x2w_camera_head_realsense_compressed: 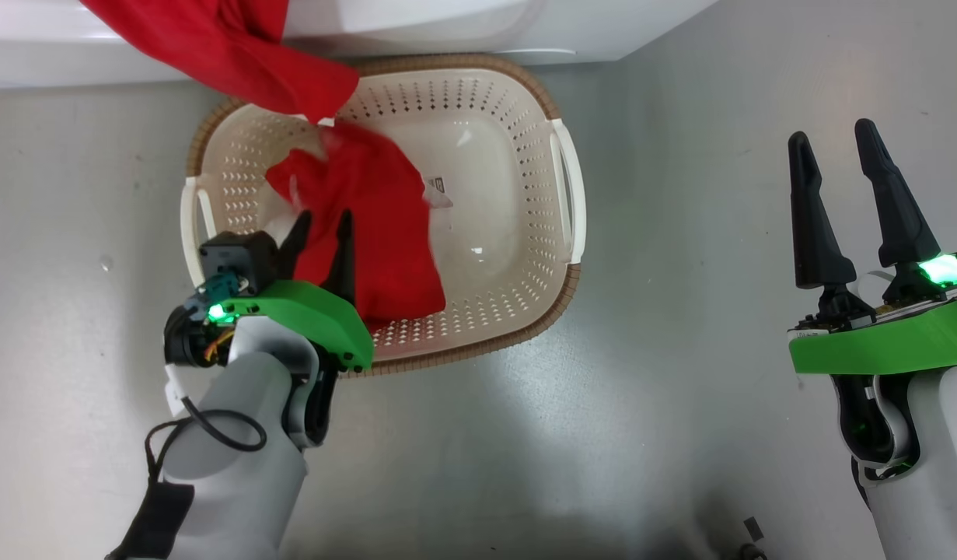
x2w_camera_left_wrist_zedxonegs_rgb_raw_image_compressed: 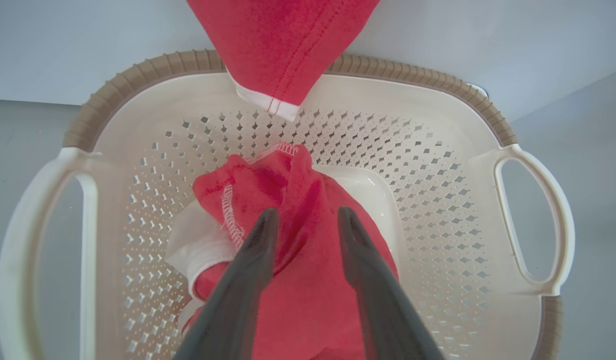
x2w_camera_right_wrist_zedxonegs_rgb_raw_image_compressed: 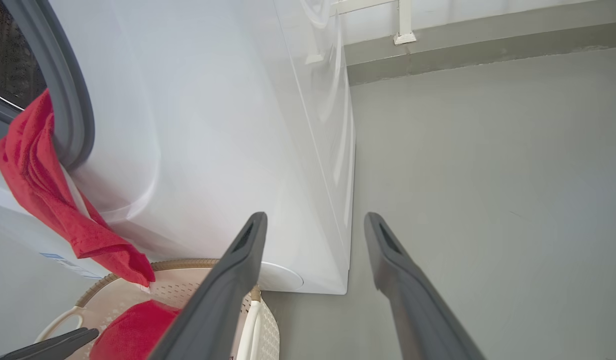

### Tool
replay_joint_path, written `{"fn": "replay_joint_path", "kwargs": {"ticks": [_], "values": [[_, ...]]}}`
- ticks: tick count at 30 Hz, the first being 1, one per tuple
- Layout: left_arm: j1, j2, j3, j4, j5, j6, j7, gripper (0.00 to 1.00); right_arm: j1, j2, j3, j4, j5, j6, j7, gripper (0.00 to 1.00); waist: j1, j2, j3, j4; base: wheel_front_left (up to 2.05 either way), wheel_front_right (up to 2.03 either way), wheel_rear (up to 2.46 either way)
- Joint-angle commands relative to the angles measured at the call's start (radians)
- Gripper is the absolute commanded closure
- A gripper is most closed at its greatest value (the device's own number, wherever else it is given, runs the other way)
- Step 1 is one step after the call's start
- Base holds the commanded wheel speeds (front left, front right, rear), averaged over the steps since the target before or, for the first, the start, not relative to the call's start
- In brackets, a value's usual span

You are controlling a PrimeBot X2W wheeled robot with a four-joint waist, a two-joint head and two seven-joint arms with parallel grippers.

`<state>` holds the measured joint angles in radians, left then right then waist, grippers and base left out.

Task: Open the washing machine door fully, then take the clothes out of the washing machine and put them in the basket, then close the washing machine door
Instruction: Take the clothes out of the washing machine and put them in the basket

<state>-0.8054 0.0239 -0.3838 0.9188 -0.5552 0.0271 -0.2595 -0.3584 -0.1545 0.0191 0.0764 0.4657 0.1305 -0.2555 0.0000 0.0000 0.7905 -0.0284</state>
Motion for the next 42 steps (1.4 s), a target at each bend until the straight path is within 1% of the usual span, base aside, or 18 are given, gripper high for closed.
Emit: {"fn": "replay_joint_path", "kwargs": {"ticks": [1, 2, 3, 4, 5, 15, 28, 37, 42], "values": [[0.038, 0.026, 0.032, -0.028, 0.015, 0.006, -0.002, 0.2, 0.011, -0.008, 0.023, -0.021, -0.003, 0.0, -0.006, 0.0, 0.0, 0.0, -0.007, 0.004, 0.0, 0.0, 0.0], [0.041, 0.026, 0.037, -0.035, 0.019, 0.004, -0.002, 0.13, 0.012, -0.009, 0.022, -0.02, -0.003, 0.0, -0.006, 0.0, 0.0, 0.0, -0.01, 0.006, 0.0, 0.0, 0.0], [0.043, 0.026, 0.041, -0.043, 0.022, 0.003, -0.002, 0.03, 0.013, -0.009, 0.022, -0.019, -0.004, 0.0, -0.006, 0.0, 0.0, 0.0, -0.013, 0.008, 0.0, 0.0, 0.0], [0.043, 0.026, 0.041, -0.043, 0.022, 0.003, -0.002, 0.03, 0.013, -0.009, 0.022, -0.019, -0.004, 0.0, -0.006, 0.0, 0.0, 0.0, -0.013, 0.008, 0.0, 0.0, 0.0], [0.045, 0.026, 0.045, -0.052, 0.025, 0.002, -0.002, 0.0, 0.014, -0.009, 0.022, -0.019, -0.005, 0.0, -0.006, 0.0, 0.0, 0.0, -0.016, 0.009, 0.0, 0.0, 0.0], [0.078, 0.026, 0.084, -0.135, 0.048, -0.004, -0.002, 0.0, 0.025, -0.014, 0.024, -0.013, -0.008, 0.0, -0.006, 0.0, 0.0, 0.0, -0.056, 0.023, 0.0, 0.0, 0.0], [0.132, 0.026, 0.14, -0.244, 0.101, -0.031, -0.002, 0.0, 0.041, -0.021, 0.025, -0.005, -0.01, 0.0, -0.006, 0.0, 0.0, 0.0, -0.111, 0.034, 0.0, 0.0, 0.0], [0.188, 0.026, 0.182, -0.339, 0.146, -0.049, -0.002, 0.0, 0.065, -0.022, 0.028, 0.006, -0.012, 0.0, -0.006, 0.0, 0.0, 0.0, -0.176, 0.041, 0.0, 0.0, 0.0], [0.237, 0.026, 0.209, -0.407, 0.172, -0.063, -0.002, 0.0, 0.092, -0.024, 0.026, 0.017, -0.014, 0.0, -0.006, 0.0, 0.0, 0.0, -0.232, 0.049, 0.0, 0.0, 0.0]]}}
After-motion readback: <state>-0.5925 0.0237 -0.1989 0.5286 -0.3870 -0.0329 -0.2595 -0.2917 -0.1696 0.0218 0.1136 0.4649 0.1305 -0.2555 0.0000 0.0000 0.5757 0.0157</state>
